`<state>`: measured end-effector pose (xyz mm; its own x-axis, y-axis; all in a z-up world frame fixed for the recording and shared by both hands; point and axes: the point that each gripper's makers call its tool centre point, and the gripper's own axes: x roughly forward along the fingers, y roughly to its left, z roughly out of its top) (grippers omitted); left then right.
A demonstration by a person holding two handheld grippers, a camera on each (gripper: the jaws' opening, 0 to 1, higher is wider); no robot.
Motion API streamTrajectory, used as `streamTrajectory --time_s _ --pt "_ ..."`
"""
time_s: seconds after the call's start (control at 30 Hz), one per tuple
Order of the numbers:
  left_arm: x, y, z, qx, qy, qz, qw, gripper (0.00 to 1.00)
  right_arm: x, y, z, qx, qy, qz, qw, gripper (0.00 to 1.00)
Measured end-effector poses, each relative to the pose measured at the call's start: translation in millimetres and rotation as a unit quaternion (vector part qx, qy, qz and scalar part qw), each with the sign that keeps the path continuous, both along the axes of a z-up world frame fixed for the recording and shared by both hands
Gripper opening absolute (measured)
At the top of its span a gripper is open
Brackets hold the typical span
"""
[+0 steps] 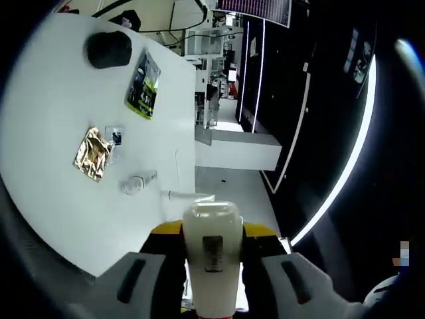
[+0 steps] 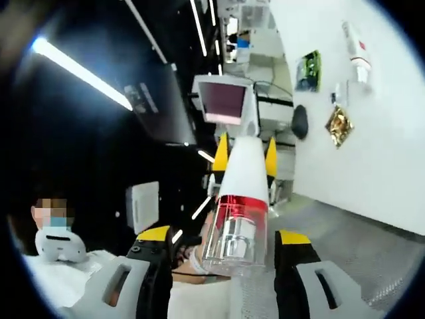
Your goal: Arrange the skincare products in the storage area until every visible bottle or jar stands upright without overlapping.
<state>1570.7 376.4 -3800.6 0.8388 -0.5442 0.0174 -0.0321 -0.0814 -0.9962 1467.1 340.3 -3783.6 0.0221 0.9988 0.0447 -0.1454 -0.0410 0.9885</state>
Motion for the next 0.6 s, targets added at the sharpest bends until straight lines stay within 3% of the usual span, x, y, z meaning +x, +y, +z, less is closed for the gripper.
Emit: streamTrajectory --time_s 0.07,0.2,0.37,0.47,0.53,0.6 --pt "-0.5 -1.7 -1.0 -0.004 0.004 -0.005 1.0 0.25 -1.0 -10.4 -5.6 -0.036 -0.073 0.009 0.9967 0.66" --pt "-1.8 -8.0 -3.6 -0.013 0.015 -0.021 0.9996 0.25 4.7 -31.2 -5.8 -0.068 -0.13 0.002 0.9891 0.69" --pt "-4.6 -12.6 -1.3 -0.027 0.018 -0.035 0.9989 0.25 23.0 -55.9 -2.2 -0.111 -0.218 -0.017 0.9695 0.69" --pt "-5.2 -14.4 1.0 -0.04 0.018 -0.04 0.9982 0.25 35.2 -67.6 1.9 -0.149 -0.294 -0.022 0.9439 0.69" --pt "-6.5 -16.1 1.7 -0.037 0.017 -0.044 0.9982 0.25 45.2 -74.3 -1.7 -0.196 -0.354 -0.021 0.9141 0.74" --pt "-8.0 -18.7 1.8 -0.035 0.017 -0.051 0.9979 0.25 53.8 -80.7 -6.2 -0.242 -0.417 -0.008 0.8763 0.81"
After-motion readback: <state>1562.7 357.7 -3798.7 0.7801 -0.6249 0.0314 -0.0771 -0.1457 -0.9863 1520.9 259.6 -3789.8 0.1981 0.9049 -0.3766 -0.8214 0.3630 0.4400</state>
